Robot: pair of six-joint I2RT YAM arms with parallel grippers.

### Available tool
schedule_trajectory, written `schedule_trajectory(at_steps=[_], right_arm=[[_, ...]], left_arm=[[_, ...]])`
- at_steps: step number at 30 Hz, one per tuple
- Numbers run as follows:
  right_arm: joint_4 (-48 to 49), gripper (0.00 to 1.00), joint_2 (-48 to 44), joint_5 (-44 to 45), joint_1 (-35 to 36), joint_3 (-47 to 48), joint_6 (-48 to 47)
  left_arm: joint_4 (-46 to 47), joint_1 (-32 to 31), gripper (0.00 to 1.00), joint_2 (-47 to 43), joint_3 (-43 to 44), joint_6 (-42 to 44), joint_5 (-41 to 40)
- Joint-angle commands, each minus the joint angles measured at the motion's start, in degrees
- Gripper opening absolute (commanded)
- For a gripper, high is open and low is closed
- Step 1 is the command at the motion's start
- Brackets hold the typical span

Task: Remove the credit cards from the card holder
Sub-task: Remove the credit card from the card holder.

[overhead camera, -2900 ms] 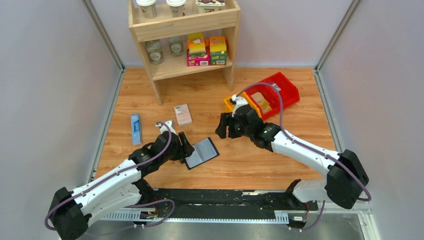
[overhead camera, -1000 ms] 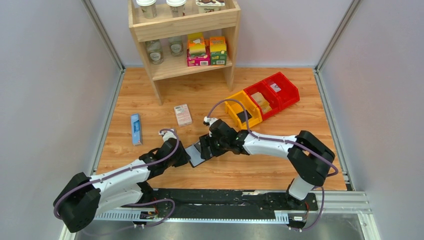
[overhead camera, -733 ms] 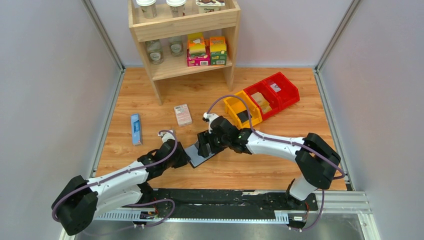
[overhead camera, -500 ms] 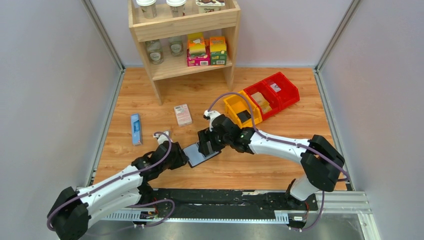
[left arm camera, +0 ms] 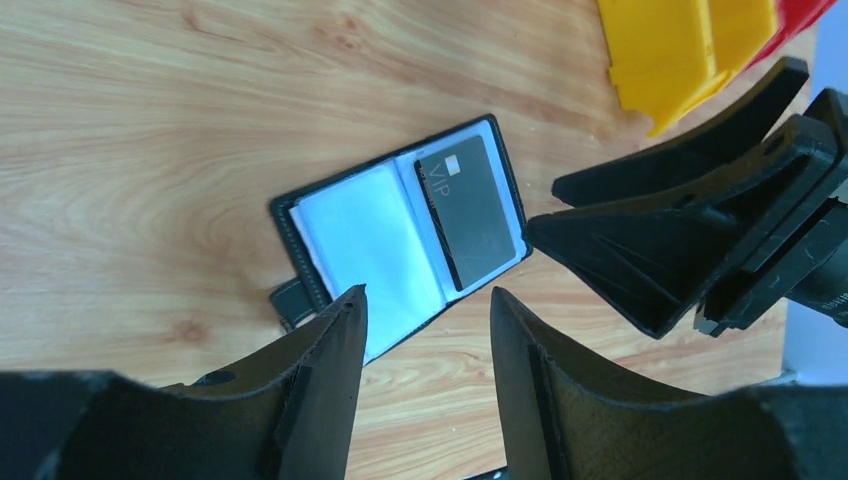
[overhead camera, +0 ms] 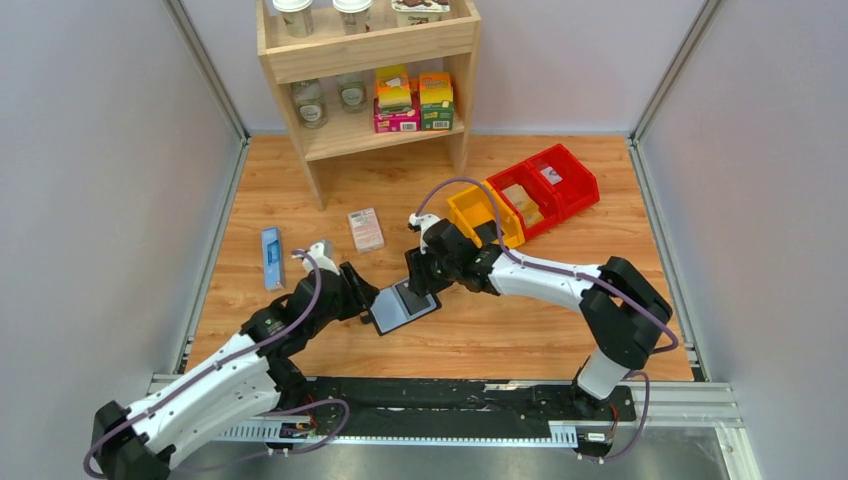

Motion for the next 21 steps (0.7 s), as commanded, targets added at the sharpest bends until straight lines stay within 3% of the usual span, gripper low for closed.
schedule_trajectory(at_steps=[1,10,21], right_arm=[[1.5,0.50,3.7,-0.3,-0.4,3.3,-0.9],[1.1,0.45,8.0,-1.7,-0.8,4.3,-0.6],[1.9,0.45,10.4,-6.8,-0.8,4.1,0.0]], left_arm=[[13.1,-0.2,0.57,9.3,1.3,0.3,5.2],[27.2,0.0,0.51,25.0,-2.5,-3.7,7.8],[38.0,0.0,0.51,28.4,-11.1,-9.9,9.4]])
